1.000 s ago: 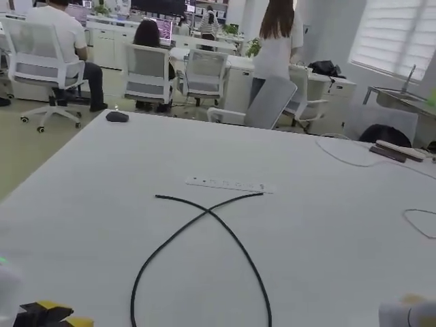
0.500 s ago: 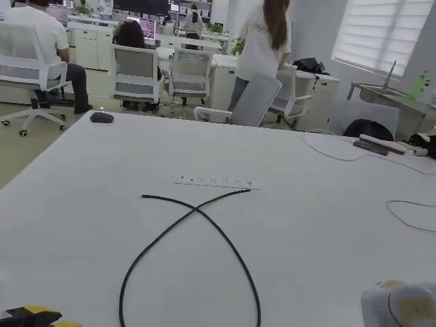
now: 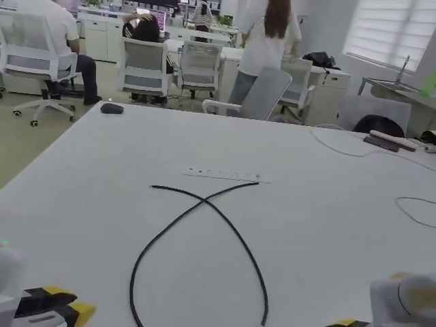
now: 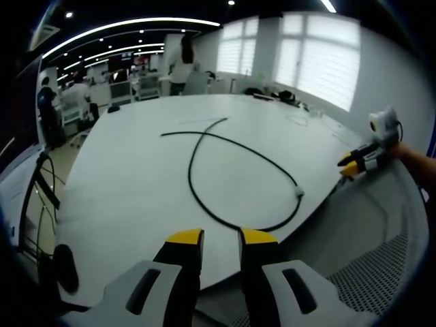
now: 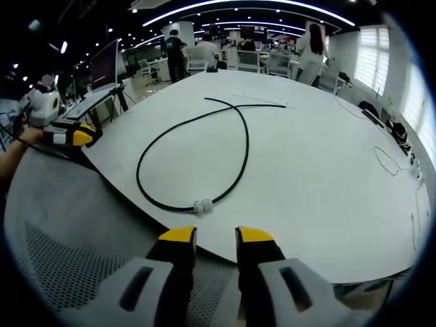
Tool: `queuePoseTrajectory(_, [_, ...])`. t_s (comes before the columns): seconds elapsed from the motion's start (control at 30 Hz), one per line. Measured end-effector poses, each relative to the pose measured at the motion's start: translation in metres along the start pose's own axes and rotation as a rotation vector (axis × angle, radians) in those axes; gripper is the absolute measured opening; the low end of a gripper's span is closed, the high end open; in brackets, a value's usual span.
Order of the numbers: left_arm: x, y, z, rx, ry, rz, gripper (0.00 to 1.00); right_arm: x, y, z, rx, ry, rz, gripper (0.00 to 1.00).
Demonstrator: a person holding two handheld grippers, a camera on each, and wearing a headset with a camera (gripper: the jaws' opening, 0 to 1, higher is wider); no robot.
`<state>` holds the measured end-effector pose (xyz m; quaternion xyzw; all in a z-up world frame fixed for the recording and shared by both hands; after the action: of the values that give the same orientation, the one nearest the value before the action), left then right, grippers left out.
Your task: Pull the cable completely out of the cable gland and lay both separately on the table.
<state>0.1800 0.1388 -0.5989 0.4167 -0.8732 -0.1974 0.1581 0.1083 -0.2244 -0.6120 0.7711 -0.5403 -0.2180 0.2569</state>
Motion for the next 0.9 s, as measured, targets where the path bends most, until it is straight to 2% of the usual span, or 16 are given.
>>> queuePoseTrajectory(0.5, [0.0008, -0.0010, 0.0007, -0.005, -0.004, 0.012, 0.22, 0.0017, 0.0005, 0.0002, 0.004, -0.019, 0.014, 0.22])
queuePoseTrajectory(0.67, [-0.0001, -0.0009, -0.0003, 0.003, -0.006, 0.002, 0.22, 0.0013, 0.0001, 0.0002, 0.004, -0.014, 0.006, 0.22])
queuePoseTrajectory(0.9, [-0.0001, -0.0013, 0.0019, -0.017, -0.015, 0.005, 0.23, 0.0008, -0.0004, -0.0003, 0.006, -0.013, 0.000, 0.22])
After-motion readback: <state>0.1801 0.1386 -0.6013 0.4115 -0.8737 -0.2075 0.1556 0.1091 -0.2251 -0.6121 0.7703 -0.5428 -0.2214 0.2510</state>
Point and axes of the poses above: the centre of the closed fingertips' face, and the gripper's own axes: y roughly backward along the fingers, x roughly to its right, z roughly out of its underside, the point moved 7 cm from there along y, roughly backward along the fingers, and after that the axes turned 8 degrees about x, right-handed, at the moved point
